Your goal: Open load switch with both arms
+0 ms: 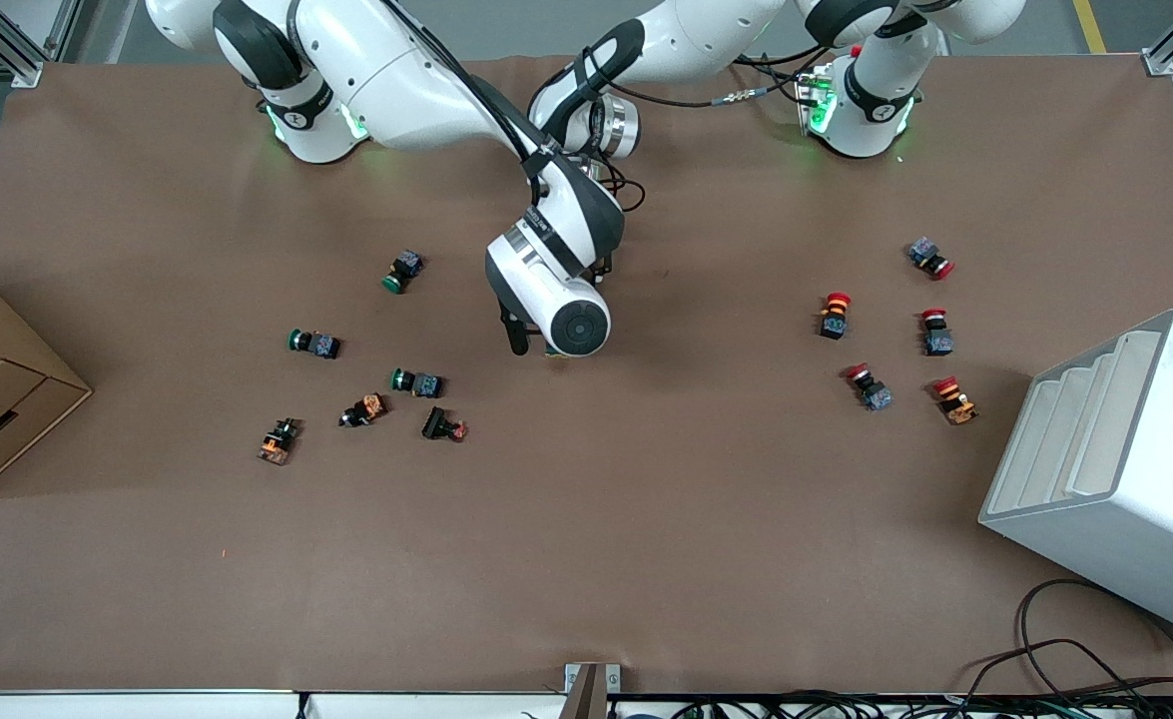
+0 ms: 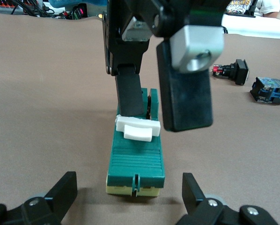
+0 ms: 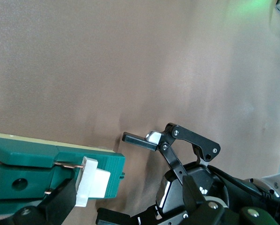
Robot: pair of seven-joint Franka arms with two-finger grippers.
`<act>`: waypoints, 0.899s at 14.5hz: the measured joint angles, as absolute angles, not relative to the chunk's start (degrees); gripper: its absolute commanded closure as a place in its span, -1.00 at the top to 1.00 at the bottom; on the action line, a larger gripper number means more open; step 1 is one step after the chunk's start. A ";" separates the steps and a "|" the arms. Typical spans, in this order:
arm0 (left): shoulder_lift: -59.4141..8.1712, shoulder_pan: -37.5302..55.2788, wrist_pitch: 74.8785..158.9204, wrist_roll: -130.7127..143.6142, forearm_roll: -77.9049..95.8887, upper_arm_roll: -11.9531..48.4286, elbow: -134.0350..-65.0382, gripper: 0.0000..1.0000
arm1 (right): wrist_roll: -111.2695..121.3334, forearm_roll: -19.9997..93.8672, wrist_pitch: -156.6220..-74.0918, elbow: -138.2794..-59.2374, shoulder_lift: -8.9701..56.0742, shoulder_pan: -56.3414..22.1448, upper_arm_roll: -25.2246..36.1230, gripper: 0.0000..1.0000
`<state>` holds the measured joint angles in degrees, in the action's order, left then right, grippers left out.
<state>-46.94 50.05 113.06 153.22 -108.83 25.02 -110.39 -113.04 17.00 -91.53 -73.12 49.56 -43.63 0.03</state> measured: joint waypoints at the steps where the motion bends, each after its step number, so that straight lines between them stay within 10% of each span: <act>1: -46.94 50.05 113.06 153.22 -108.83 25.02 -110.39 0.97 | -112.14 17.16 -91.31 -73.07 49.44 -43.35 -0.01 1.00; 13: -46.63 49.98 113.19 148.68 -91.90 27.09 -100.64 0.98 | -63.11 7.88 -90.46 -71.02 38.43 -27.76 3.11 1.00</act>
<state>-46.63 49.98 113.19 148.68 -91.90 27.09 -100.64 -63.11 7.88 -90.46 -71.02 38.43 -27.76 3.11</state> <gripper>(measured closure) 0.009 0.000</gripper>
